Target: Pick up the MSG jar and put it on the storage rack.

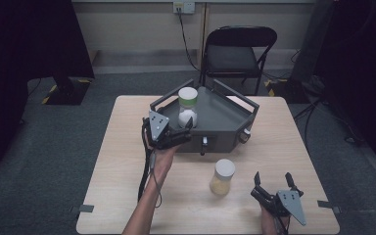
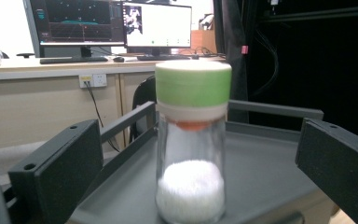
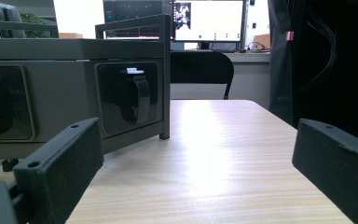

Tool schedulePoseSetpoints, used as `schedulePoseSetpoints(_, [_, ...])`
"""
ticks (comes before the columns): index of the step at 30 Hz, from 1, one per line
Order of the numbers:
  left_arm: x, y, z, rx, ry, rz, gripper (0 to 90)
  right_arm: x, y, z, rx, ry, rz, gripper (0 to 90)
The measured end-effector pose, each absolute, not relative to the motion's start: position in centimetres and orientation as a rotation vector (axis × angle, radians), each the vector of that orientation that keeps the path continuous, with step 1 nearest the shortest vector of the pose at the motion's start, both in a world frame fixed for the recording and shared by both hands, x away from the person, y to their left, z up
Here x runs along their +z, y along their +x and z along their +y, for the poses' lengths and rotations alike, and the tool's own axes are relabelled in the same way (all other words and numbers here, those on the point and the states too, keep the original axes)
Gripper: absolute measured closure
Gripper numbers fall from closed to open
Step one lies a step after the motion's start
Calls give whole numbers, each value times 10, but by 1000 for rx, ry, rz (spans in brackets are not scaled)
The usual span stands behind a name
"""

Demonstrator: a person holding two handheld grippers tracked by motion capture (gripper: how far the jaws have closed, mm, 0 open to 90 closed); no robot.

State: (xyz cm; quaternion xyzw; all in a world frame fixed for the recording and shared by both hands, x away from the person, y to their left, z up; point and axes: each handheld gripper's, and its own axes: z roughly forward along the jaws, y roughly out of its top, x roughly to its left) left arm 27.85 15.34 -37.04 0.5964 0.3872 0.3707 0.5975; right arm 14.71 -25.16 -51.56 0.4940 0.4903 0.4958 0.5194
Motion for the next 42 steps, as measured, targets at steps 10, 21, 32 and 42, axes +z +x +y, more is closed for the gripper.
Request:
schedulePoseSetpoints(10, [-390, 249, 164, 873, 1360, 919, 2, -516, 147, -251, 1189, 1185, 1175, 2])
schedulePoseSetpoints(21, [-418, 225, 170, 862, 1344, 957, 2, -516, 147, -251, 1189, 1185, 1174, 2])
schedulePoseSetpoints(32, [-453, 199, 169, 915, 1344, 976, 16, -516, 147, -251, 1188, 1185, 1174, 2])
schedulePoseSetpoints(42, [-475, 183, 185, 887, 1314, 987, 25, -516, 147, -251, 1187, 1186, 1172, 1])
